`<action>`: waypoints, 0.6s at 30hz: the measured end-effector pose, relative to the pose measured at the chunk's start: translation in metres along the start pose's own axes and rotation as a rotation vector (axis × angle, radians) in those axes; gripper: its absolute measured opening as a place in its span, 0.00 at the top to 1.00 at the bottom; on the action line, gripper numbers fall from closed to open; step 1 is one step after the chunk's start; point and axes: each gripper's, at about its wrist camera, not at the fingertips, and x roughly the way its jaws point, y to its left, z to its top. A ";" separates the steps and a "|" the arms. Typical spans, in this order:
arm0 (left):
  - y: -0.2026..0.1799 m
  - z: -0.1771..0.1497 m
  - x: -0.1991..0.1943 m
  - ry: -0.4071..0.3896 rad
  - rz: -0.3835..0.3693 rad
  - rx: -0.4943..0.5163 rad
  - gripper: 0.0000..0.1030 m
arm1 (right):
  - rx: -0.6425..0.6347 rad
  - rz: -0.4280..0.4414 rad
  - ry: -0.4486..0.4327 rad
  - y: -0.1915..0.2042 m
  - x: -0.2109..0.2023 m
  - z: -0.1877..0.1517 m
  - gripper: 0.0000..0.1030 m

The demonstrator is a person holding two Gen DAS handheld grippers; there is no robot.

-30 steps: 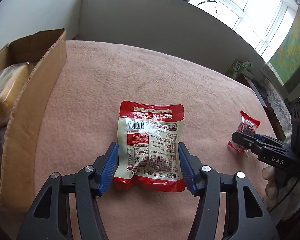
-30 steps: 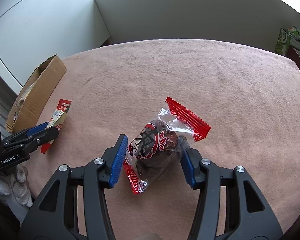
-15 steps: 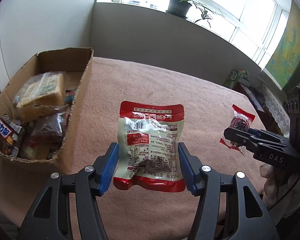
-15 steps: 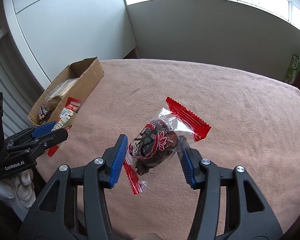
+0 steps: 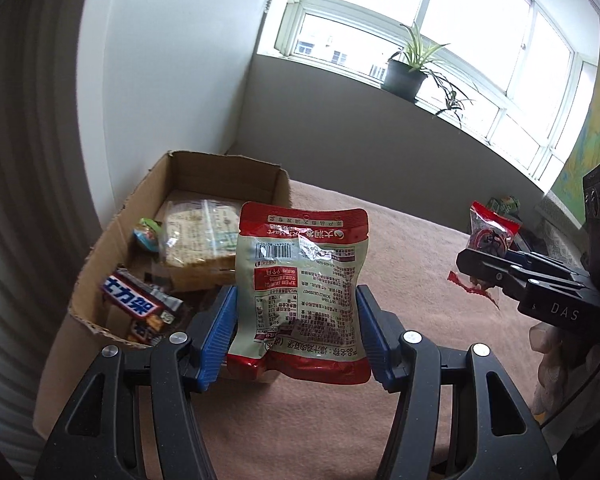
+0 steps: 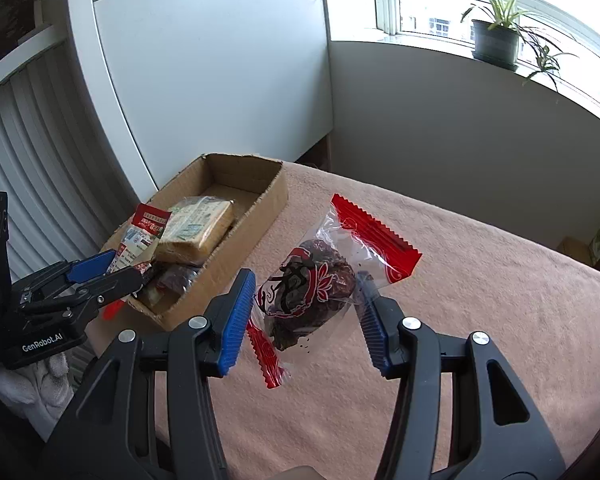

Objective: Organize snacks
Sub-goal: 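Lift both packets and carry them over the cardboard box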

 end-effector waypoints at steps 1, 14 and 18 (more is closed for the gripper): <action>0.004 0.001 -0.001 -0.007 0.008 -0.005 0.44 | -0.008 0.008 0.000 0.005 0.005 0.005 0.48; 0.056 0.019 0.004 -0.065 0.114 -0.065 0.44 | -0.067 0.097 0.044 0.049 0.095 0.059 0.48; 0.064 0.016 0.007 -0.058 0.131 -0.069 0.44 | -0.079 0.110 0.066 0.058 0.123 0.067 0.48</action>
